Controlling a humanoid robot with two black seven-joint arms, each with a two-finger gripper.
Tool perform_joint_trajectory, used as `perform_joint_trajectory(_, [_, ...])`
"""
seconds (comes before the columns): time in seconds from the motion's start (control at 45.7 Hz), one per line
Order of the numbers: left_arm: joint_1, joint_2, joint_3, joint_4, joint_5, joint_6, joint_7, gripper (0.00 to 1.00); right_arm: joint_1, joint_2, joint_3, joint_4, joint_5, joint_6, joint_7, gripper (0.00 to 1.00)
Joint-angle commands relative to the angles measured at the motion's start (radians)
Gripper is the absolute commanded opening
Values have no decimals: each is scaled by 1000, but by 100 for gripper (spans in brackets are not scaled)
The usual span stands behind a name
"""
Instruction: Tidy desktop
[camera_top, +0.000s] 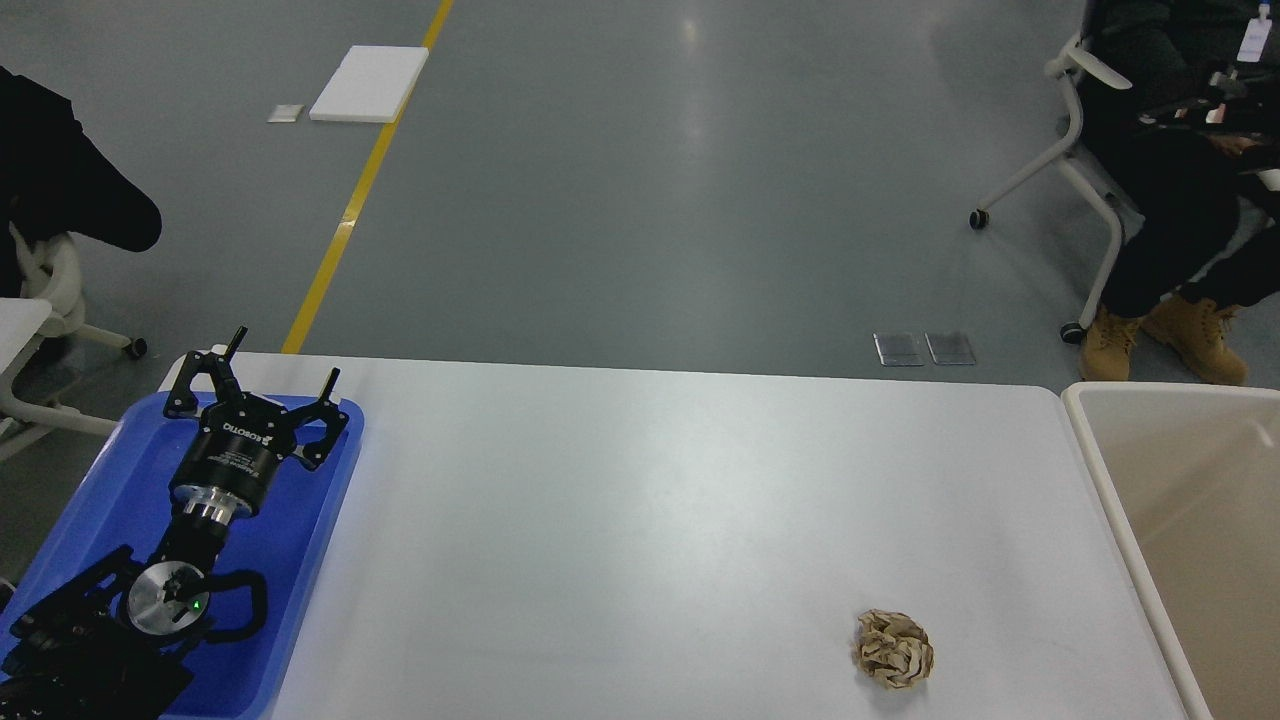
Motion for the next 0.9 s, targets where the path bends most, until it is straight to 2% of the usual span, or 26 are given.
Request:
perform_joint_trajectory(0.0, [0,1,0,0,0,0,0,99,131,125,-5,195,2,54,0,100])
perform_joint_trajectory(0.131, [0,1,0,0,0,0,0,99,162,178,12,290,9,183,0,100])
perform_joint_trajectory(0.219, [1,1,0,0,0,0,-1,99,160,230,15,310,9,223,-1,100])
perform_joint_trajectory(0.634, [1,1,0,0,0,0,-1,99,11,276,-48,332,-1,226,-11,100])
perform_joint_trajectory(0.875, [1,1,0,0,0,0,0,99,-1,310,-54,332,2,226,-20,100])
